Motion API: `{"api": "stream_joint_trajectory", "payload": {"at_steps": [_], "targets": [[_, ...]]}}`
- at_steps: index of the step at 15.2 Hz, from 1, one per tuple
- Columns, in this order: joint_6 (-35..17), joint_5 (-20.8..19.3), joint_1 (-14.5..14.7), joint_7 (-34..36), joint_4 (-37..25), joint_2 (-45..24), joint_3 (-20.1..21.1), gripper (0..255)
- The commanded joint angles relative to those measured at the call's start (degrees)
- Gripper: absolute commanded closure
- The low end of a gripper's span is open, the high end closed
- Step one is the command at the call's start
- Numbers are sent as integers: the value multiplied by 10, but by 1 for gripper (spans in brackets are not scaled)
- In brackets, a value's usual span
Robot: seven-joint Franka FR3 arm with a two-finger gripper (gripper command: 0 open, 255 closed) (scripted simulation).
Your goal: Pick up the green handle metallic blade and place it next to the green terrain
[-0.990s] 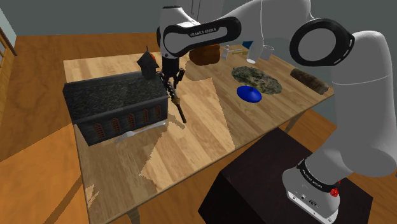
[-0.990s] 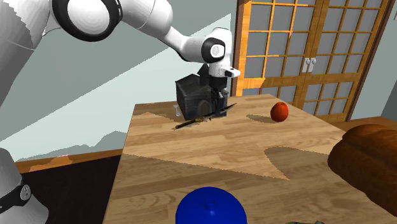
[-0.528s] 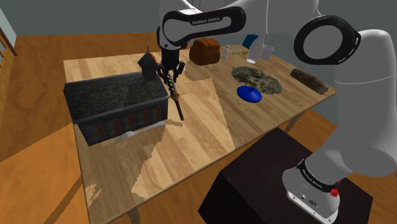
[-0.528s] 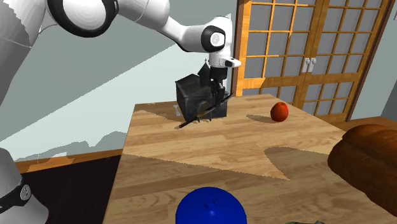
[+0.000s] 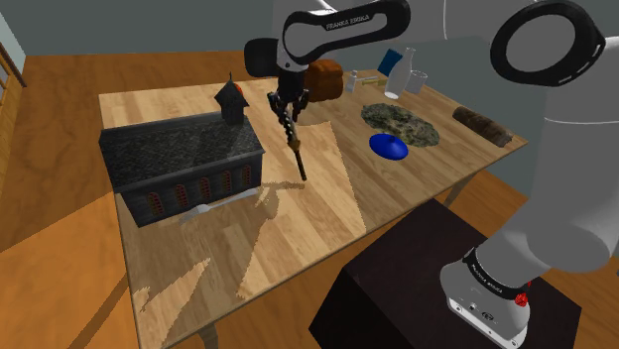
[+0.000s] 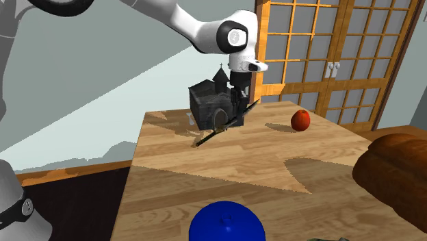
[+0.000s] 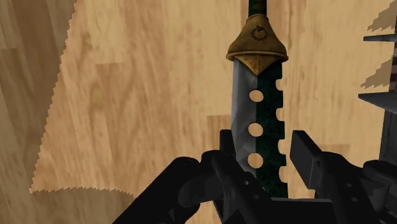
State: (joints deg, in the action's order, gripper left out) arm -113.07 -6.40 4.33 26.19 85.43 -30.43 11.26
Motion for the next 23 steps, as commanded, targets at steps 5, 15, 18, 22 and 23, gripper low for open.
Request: {"api": "stream_joint_trajectory", "payload": {"at_steps": [5, 15, 18, 22, 23], "targets": [[-28, 11, -58, -70, 68, 42, -14, 255], [-51, 26, -146, -191, 129, 84, -46, 255], [-53, 29, -171, -227, 133, 87, -56, 255], [-79, 27, -171, -225, 145, 74, -57, 255], [-85, 27, -170, -225, 148, 70, -57, 255]]}}
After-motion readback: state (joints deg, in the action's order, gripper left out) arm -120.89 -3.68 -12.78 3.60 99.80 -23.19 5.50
